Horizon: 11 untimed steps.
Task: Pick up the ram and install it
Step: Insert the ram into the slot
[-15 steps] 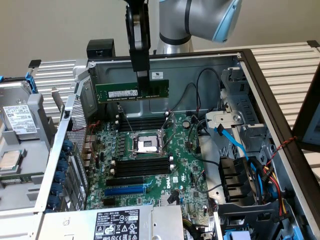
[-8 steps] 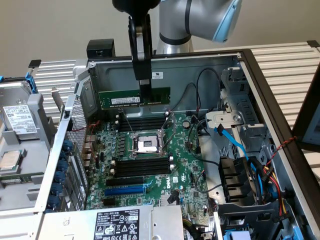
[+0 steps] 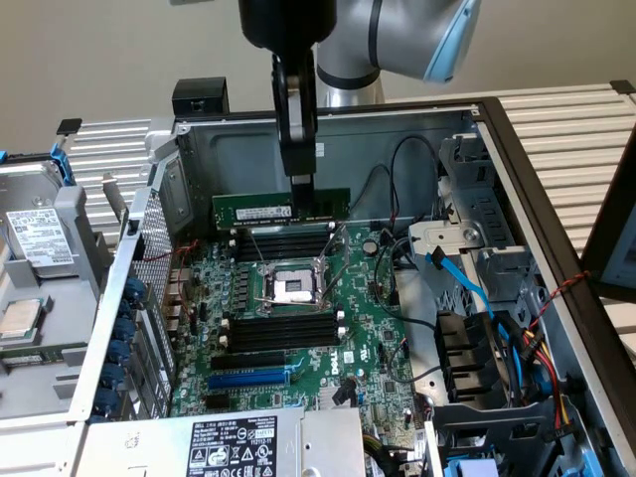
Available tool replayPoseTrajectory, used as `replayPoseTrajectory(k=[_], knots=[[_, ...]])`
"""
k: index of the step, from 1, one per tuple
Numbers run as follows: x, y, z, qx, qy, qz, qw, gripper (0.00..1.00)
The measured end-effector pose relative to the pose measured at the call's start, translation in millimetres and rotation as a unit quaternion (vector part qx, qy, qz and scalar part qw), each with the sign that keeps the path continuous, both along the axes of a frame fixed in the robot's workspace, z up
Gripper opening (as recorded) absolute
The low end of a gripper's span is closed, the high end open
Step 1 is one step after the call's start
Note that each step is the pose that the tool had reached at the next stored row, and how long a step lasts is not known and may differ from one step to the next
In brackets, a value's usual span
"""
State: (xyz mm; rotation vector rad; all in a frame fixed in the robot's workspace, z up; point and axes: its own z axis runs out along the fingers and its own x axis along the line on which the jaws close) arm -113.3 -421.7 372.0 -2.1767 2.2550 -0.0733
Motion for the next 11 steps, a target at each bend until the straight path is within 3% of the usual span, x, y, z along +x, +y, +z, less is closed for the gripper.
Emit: replayPoseTrajectory(k=[5,11], knots=[[2.6,3.5,-9.1,0.0005,0.0001,-0.004,1.0,0.12],[2.6,12.7,-19.9,0.0005,0.0001,-0.007,1.0,0.12]])
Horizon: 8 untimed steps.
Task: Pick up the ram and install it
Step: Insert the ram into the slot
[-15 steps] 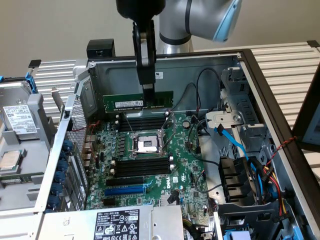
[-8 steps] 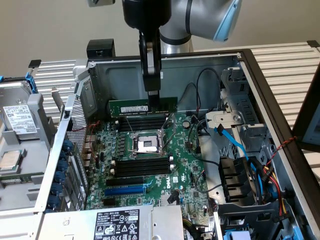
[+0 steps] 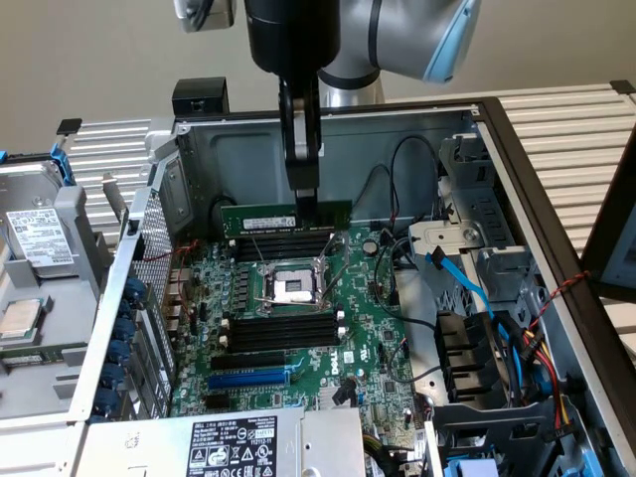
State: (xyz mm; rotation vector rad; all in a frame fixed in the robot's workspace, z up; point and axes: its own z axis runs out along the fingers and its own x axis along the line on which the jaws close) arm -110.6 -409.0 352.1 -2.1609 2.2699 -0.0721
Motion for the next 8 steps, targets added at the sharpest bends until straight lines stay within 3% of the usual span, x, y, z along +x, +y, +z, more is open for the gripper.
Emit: replayPoseTrajectory(k=[5,8], knots=[[-0.1,8.1,-9.1,0.0,0.0,-0.002,1.0,0.12],[-1.0,10.3,-14.5,0.0001,-0.0005,-0.003,1.0,0.12]])
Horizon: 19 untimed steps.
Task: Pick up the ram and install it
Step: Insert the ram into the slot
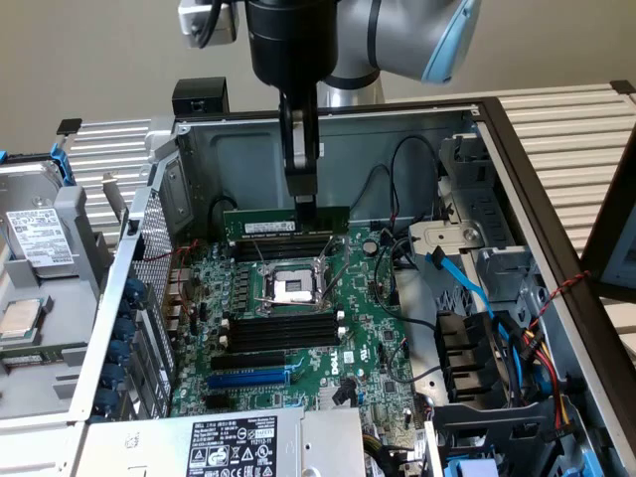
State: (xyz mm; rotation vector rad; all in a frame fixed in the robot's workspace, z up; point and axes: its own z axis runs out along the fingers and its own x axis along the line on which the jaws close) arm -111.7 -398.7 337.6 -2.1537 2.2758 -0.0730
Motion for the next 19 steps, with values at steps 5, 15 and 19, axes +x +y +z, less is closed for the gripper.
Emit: replayPoseTrajectory(k=[5,15,19], knots=[[-6.4,0.0,-8.8,0.0,-0.0022,-0.001,1.0,0.12],[-17.5,0.0,-23.9,-0.0001,-0.0106,-0.006,0.9999,0.12],[-18.8,0.0,-28.0,0.0,-0.0187,-0.008,0.9998,0.12]])
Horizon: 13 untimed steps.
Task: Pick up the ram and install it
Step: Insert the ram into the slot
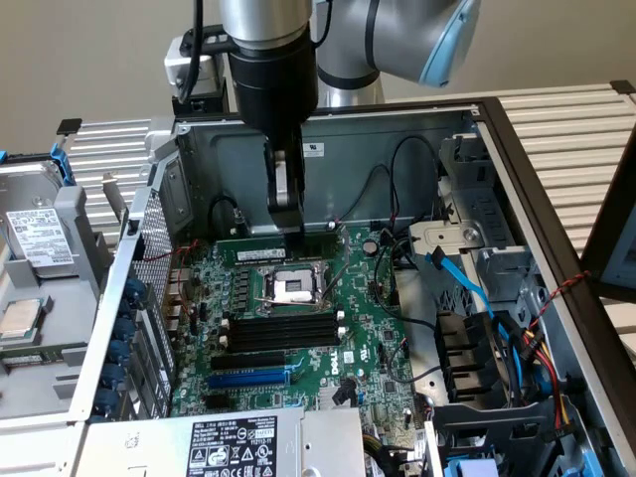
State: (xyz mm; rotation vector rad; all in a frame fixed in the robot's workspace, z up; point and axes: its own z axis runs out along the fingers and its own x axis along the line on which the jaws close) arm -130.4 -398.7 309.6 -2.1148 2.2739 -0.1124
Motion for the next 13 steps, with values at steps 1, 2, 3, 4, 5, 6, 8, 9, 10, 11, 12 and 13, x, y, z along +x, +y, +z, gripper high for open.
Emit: replayPoseTrajectory(k=[1,2,3,4,5,6,8,9,10,11,12,13], knots=[[-0.4,0.0,-1.1,0.0,-0.0018,-0.001,1.0,0.12],[-0.7,0.0,-2.2,0.0,-0.0036,-0.002,1.0,0.12],[-1.0,0.0,-3.4,0.0,-0.0057,-0.003,1.0,0.12],[-1.2,0.0,-4.5,0.0,-0.008,-0.004,1.0,0.12],[-1.2,0.0,-5.6,-0.0001,-0.0097,-0.005,0.9999,0.12],[-1.1,-0.1,-7.4,0.0,-0.0107,-0.005,0.9999,0.12],[-1.2,-0.2,-11.0,0.0,-0.0113,-0.006,0.9999,0.12],[-1.0,-0.4,-12.8,0.0,-0.0114,-0.006,0.9999,0.12],[-0.8,-0.6,-14.6,0.0,-0.0115,-0.006,0.9999,0.12],[-0.6,-0.9,-16.4,0.0,-0.0116,-0.006,0.9999,0.12],[-0.3,-1.1,-18.2,0.0,-0.0117,-0.006,0.9999,0.12],[0.3,-1.3,-20.1,0.0,-0.012,-0.006,0.9999,0.12]])
